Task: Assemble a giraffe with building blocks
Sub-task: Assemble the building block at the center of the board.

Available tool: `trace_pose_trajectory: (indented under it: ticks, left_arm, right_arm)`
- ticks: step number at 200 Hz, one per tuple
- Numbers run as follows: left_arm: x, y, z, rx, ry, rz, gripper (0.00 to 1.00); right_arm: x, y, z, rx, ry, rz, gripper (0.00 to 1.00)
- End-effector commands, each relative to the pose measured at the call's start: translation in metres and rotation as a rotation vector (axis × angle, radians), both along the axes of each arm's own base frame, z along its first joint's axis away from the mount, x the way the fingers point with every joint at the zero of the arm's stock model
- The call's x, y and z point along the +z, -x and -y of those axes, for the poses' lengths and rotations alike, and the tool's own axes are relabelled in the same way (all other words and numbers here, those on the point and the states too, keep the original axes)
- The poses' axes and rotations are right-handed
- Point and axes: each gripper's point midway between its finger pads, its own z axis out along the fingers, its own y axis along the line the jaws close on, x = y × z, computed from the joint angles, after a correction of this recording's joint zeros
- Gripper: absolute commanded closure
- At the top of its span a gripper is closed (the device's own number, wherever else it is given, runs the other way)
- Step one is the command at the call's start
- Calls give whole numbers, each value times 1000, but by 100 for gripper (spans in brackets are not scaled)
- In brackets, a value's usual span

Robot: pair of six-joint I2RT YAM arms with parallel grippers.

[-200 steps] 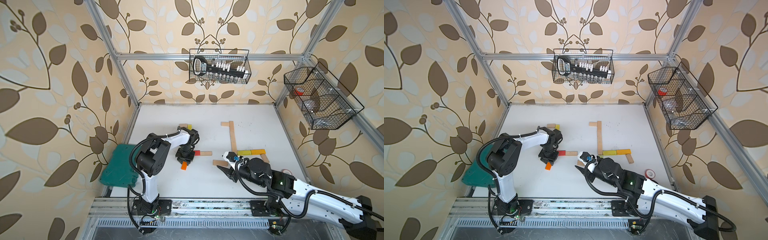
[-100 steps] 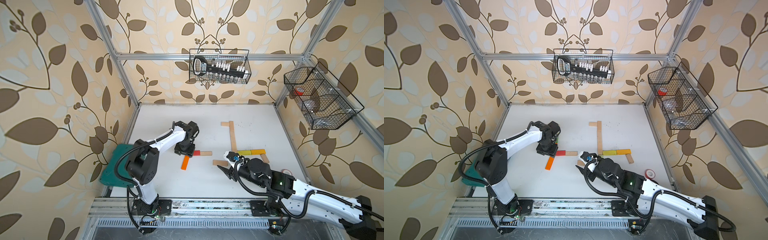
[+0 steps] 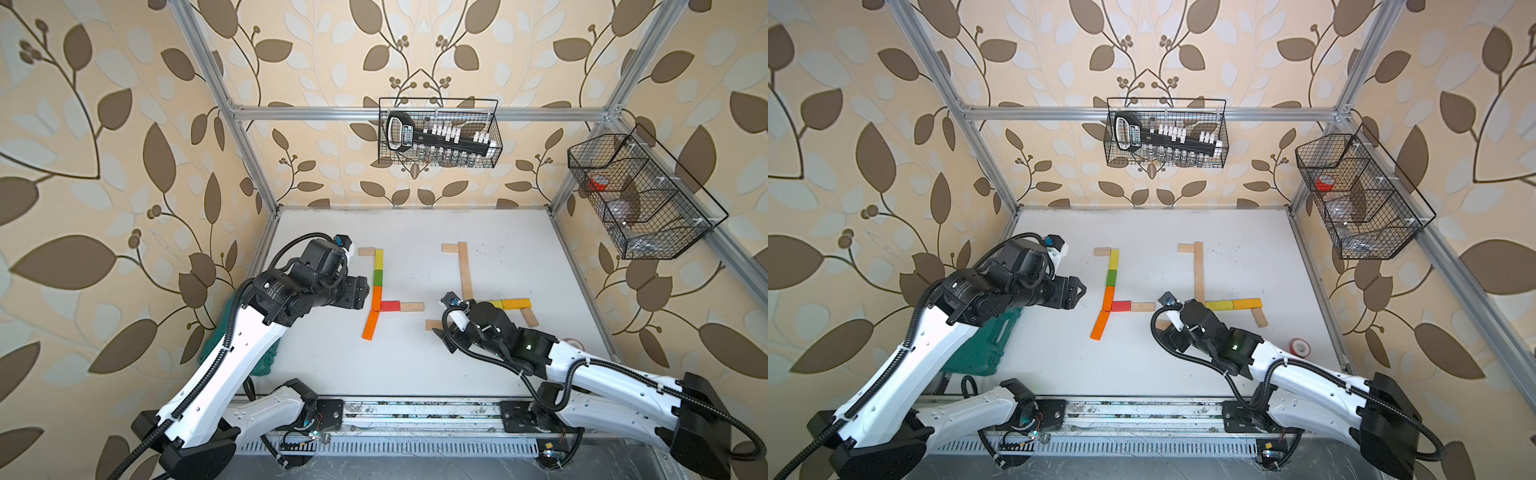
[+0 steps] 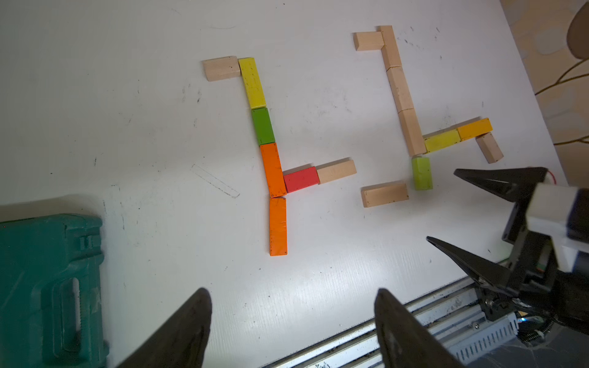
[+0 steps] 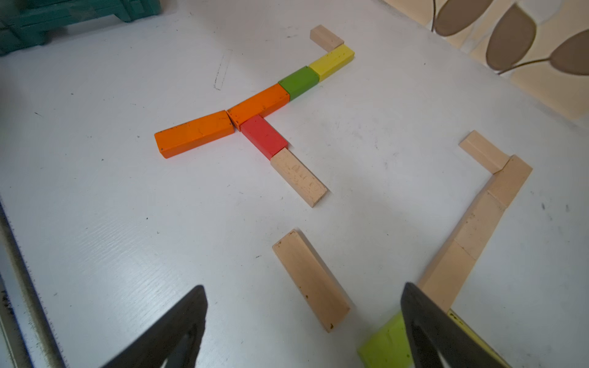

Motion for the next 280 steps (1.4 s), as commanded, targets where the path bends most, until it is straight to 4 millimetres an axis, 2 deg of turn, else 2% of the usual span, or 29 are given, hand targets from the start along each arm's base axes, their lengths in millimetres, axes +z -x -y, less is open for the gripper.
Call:
trace_pose_trajectory:
  ticks: [1, 50, 78, 124, 172, 206, 242, 280]
  left_arm:
    - [5, 4, -1, 26, 47, 44, 11]
    - [15, 11, -4, 27, 96, 107, 1]
    - [12, 11, -3, 30, 104, 99, 1]
    - [15, 9, -10, 54, 82, 123, 1]
    - [14, 7, -8, 52, 88, 124, 1]
    - [11, 8, -5, 46, 101, 113, 1]
    - [12, 8, -4, 41, 108, 116, 1]
    - [8, 6, -3, 38, 106, 116, 1]
  right_arm:
    - [-2, -3, -12, 19, -49, -54, 8]
    - [-11, -23, -19, -50, -77, -117, 6]
    - [-23, -29, -21, -98, -87, -160, 5]
    - [-44, -39, -13, -185, -111, -217, 4]
    - [-66, -38, -10, -206, -120, -266, 4]
    - [-74, -40, -13, -196, -107, -299, 4]
    - [-88, -44, -1, -248, -94, -376, 5]
    - [-105, -34, -4, -259, -73, -490, 9]
